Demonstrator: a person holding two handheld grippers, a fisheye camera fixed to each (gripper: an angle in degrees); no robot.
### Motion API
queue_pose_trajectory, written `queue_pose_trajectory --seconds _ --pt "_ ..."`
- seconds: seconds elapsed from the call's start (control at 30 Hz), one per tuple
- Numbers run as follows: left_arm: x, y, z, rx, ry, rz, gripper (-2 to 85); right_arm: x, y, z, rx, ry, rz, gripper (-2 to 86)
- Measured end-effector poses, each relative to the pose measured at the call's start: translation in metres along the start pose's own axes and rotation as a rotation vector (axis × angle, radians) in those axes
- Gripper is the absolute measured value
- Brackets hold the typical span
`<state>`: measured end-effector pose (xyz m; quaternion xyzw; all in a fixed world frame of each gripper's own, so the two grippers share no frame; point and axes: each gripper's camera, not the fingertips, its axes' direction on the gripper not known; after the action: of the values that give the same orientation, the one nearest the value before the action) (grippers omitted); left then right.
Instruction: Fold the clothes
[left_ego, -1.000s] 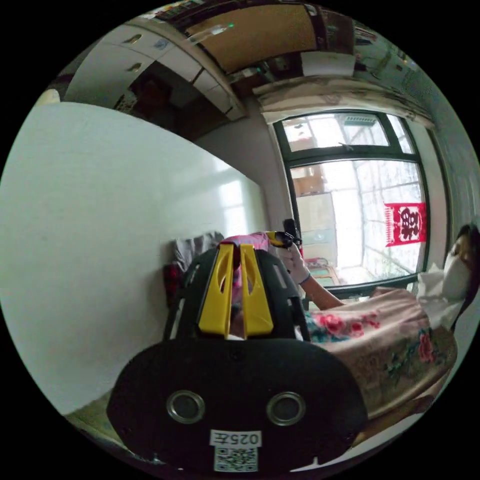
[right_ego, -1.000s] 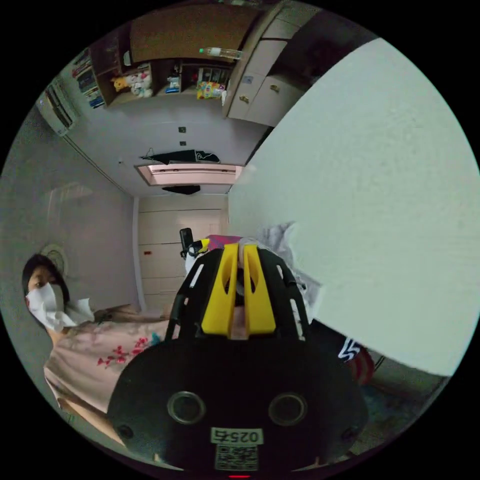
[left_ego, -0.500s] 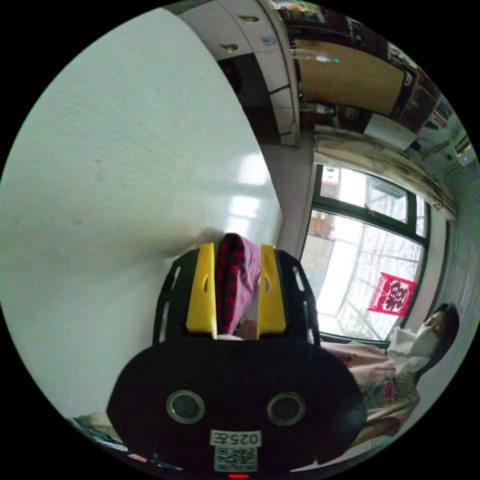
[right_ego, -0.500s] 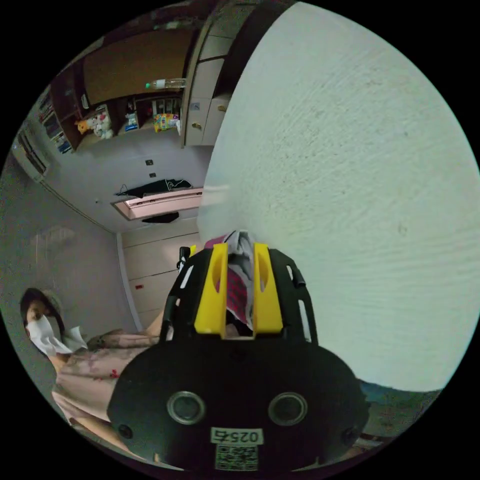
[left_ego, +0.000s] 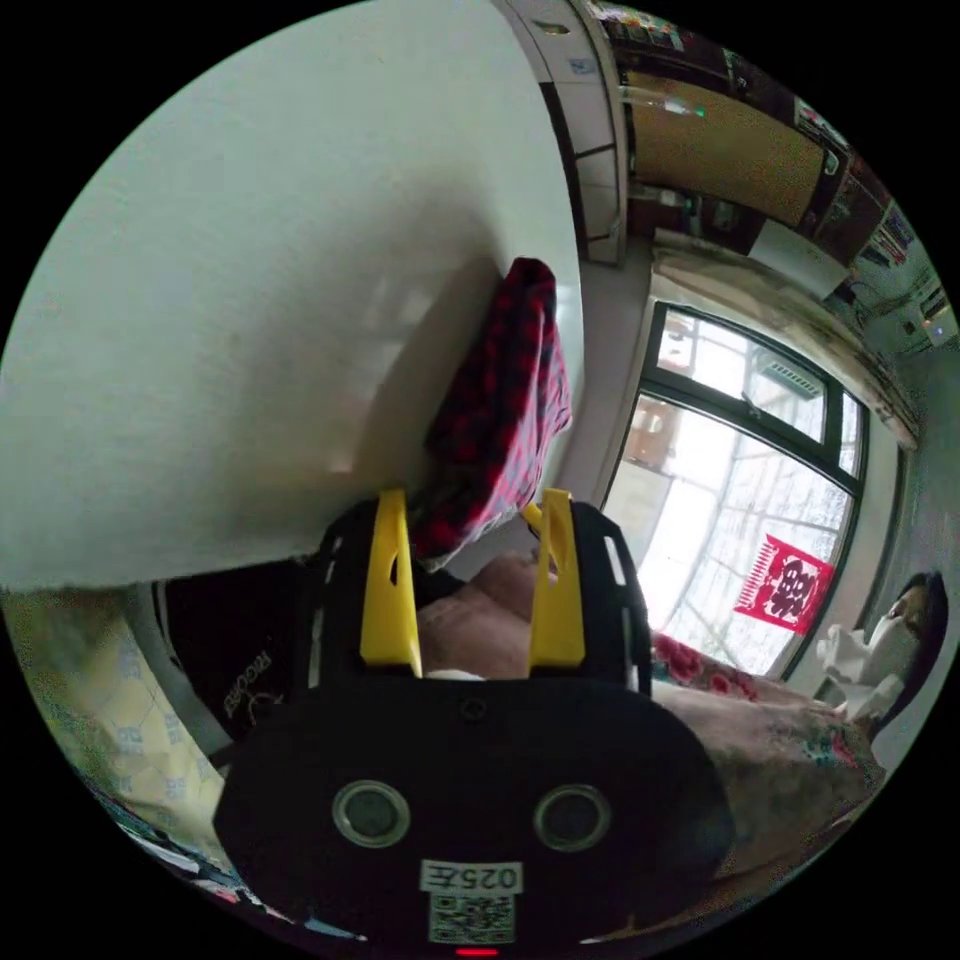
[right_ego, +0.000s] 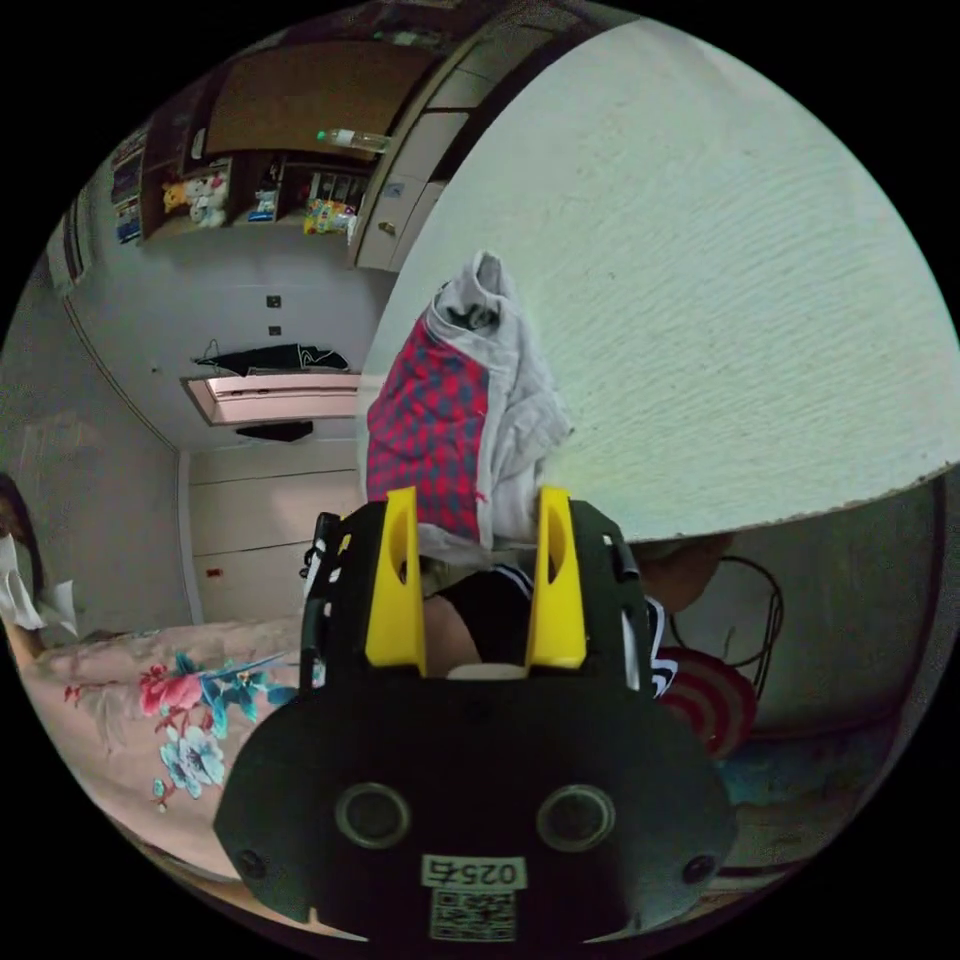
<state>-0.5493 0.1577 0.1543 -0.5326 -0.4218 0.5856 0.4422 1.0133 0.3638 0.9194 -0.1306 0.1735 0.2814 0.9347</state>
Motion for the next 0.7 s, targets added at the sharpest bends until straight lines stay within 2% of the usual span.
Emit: queue_pose_trajectory --seconds 0.07,0.17,0.4,0.5,0.57,0.7 --pt "0.012 -0.009 0.008 -0.044 0.002 0.037 13.9 -0.003 -0.012 0.01 -0.025 0.036 -0.027 16.2" --pt "0.021 -0.017 0.025 -0.119 -0.095 0.076 11.5 -0.003 -0.027 0.019 -0.059 0.072 -0.057 15.2" --pt "0.005 -0.012 0.038 -0.155 -0.031 0.04 5.1 0.007 -0.06 0.04 -0.082 0.178 -0.113 8.8" --pt "0.0 -0.002 0.039 -0.138 -0.021 0.022 2.9 0.021 -0.081 0.044 -0.124 0.144 -0.102 7.4" --pt "-0.002 0.006 0.041 -0.122 -0.016 0.024 2.3 0.045 -0.106 0.048 -0.207 0.041 -0.036 6.5" --pt "-0.004 0.021 0.036 -0.107 0.003 0.008 5.2 0.073 -0.142 0.052 -0.317 -0.072 -0.002 6.8"
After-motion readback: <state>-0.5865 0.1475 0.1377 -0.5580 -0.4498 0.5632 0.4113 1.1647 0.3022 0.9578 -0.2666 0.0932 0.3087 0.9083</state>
